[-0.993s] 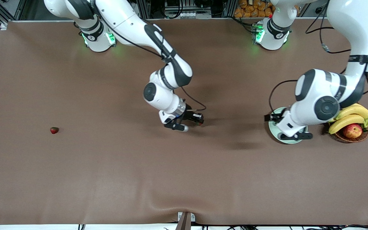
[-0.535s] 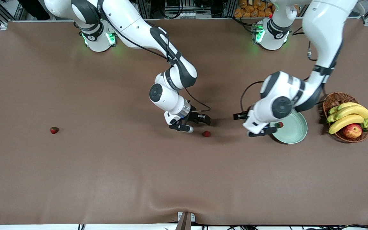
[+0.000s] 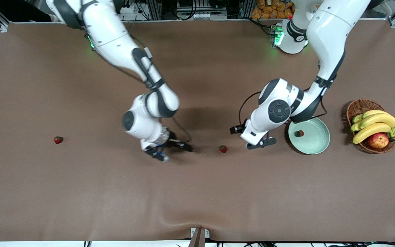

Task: Collect all strawberries into plate
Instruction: 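Grasp the second strawberry with the left gripper while the right gripper returns, then carry the strawberry to the plate with the left gripper while the right grasps another, then release the strawberry onto the plate with the left gripper while the right carries another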

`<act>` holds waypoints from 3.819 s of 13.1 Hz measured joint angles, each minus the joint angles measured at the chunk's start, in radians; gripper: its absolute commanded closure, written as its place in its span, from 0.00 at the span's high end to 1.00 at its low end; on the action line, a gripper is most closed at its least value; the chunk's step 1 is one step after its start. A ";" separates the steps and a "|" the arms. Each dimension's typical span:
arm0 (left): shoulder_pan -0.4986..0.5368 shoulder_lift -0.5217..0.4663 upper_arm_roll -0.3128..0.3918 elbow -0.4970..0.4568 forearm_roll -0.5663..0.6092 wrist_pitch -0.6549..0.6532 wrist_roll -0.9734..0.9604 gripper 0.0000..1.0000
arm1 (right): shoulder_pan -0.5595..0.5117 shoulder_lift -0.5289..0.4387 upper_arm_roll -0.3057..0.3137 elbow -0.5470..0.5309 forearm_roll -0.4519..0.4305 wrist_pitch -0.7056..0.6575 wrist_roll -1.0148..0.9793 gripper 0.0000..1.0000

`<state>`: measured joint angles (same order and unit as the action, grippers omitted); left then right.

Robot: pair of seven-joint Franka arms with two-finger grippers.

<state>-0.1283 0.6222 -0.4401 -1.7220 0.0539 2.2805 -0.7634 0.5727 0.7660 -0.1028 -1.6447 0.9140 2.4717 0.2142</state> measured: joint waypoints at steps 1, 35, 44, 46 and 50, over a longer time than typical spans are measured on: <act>-0.022 0.040 0.001 0.046 0.000 0.028 -0.017 1.00 | -0.066 -0.033 0.001 -0.032 -0.031 -0.082 -0.052 1.00; 0.378 -0.036 0.082 -0.060 0.264 -0.236 0.470 0.99 | -0.748 -0.100 0.028 -0.098 -1.017 -0.360 -0.521 0.00; 0.377 -0.104 -0.046 -0.057 0.218 -0.203 0.392 1.00 | -0.333 -0.107 0.121 -0.016 -0.546 -0.400 -0.238 0.00; 0.363 -0.116 -0.096 -0.052 0.190 -0.204 0.306 1.00 | -0.227 -0.107 0.121 -0.014 -0.324 -0.402 -0.217 0.00; 0.271 -0.088 -0.109 -0.032 0.182 -0.195 0.133 1.00 | -0.040 -0.092 0.120 -0.003 -0.159 -0.263 -0.098 0.00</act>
<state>0.1425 0.5338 -0.5492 -1.7537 0.2360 2.0854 -0.6308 0.5326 0.6739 0.0174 -1.6482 0.7547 2.2084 0.1161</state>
